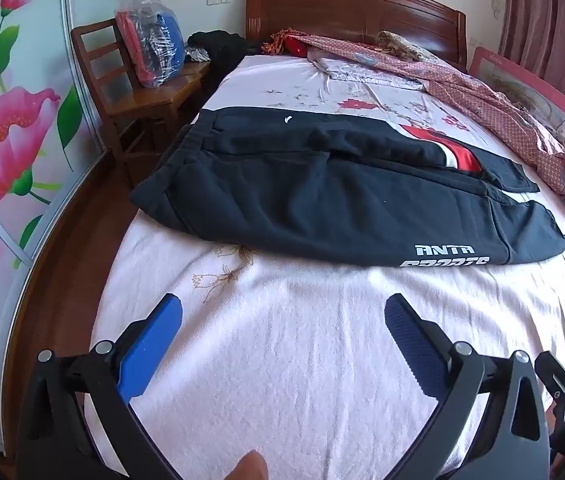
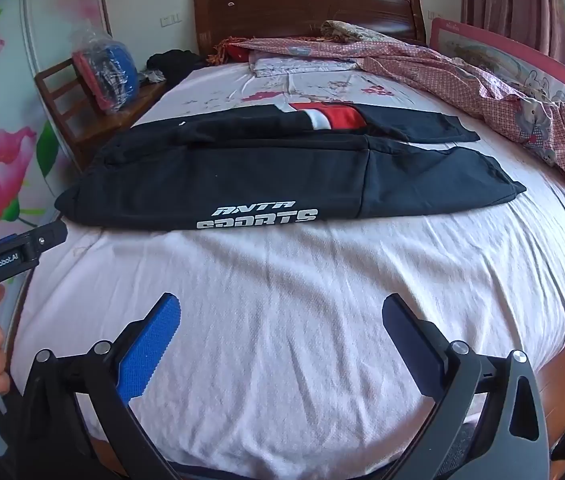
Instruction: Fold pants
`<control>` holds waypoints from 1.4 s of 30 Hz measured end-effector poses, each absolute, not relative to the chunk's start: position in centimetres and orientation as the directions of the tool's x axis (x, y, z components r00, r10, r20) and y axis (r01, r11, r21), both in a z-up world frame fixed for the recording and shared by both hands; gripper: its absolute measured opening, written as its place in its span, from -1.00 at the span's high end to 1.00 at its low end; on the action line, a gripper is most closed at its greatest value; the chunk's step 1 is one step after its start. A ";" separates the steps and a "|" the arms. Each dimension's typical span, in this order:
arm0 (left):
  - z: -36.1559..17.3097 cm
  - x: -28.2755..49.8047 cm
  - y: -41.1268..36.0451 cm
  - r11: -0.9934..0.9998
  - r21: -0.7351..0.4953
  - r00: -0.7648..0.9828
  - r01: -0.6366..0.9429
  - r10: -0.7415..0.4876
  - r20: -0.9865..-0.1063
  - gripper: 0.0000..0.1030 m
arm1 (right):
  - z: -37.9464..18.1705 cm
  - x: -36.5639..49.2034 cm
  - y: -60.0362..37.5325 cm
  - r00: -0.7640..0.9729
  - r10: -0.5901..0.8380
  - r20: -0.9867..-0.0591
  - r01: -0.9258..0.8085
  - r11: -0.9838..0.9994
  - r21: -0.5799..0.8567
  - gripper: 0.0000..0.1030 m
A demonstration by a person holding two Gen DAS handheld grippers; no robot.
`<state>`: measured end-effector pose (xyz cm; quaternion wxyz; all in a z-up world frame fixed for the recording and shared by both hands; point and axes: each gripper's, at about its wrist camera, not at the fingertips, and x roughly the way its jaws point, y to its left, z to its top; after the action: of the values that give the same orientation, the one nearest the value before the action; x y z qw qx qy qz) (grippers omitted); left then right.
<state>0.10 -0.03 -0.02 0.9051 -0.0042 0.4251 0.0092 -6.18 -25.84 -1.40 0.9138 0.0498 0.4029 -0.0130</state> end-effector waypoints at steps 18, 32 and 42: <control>-2.3 2.5 2.1 0.994 -0.096 0.591 -0.060 -0.042 -0.806 -0.97 | -1.9 -6.0 -28.4 0.667 0.005 -0.745 0.128 0.984 0.121 -0.94; -4.3 11.1 1.9 0.997 -0.032 0.575 -0.067 0.012 -0.818 -0.97 | -2.9 -4.4 -28.2 0.627 -0.015 -0.779 0.114 0.991 0.072 -0.94; -5.7 14.4 3.4 0.989 -0.026 0.568 -0.143 0.061 -0.821 -0.97 | -3.5 -1.8 -26.7 0.596 -0.024 -0.803 0.068 0.997 0.021 -0.94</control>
<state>14.45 3.36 -5.69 0.8842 -0.0446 0.4614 0.0575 -1.77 -26.72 -3.47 0.8929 0.0246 0.4489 -0.0260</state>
